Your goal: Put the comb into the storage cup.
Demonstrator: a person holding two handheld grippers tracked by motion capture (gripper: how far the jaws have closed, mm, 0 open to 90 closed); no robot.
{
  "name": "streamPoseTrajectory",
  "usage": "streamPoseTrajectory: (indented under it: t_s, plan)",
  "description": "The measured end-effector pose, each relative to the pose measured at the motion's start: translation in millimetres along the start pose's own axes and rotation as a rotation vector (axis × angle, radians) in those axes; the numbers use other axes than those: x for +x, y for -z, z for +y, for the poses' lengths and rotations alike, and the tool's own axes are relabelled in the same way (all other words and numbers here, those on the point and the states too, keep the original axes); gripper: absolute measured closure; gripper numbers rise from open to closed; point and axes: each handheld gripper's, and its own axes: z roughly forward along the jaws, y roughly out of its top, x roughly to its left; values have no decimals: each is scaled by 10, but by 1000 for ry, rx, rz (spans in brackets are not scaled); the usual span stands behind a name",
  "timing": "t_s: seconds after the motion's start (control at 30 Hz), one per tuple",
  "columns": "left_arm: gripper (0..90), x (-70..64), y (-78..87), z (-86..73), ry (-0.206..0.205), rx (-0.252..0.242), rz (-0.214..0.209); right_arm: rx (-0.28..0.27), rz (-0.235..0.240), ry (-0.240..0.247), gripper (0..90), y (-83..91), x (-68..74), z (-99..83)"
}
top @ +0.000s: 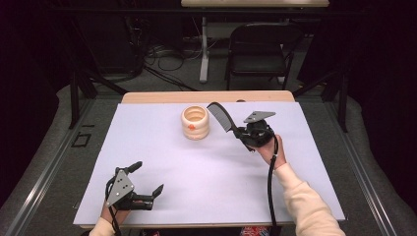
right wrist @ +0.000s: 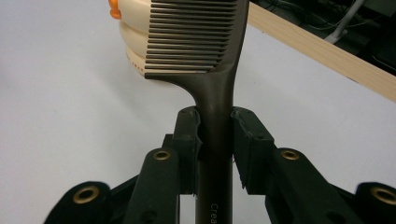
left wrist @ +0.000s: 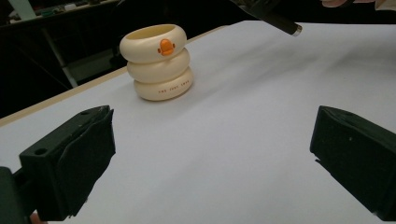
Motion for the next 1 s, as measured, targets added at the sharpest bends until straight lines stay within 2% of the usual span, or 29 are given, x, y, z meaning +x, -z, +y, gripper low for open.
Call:
streamPoseTrajectory:
  t_s: [0.4,0.6,1.0]
  plan:
    - [1,2,1,0,2,1,6,-72,5,-6,721,17,9,23]
    - [1,7,9,1,2,-4,15,-90,1,-16,722,28,34,44]
    - [1,12,2,-1,3,-2,15,-110,7,1,722,42,33,134]
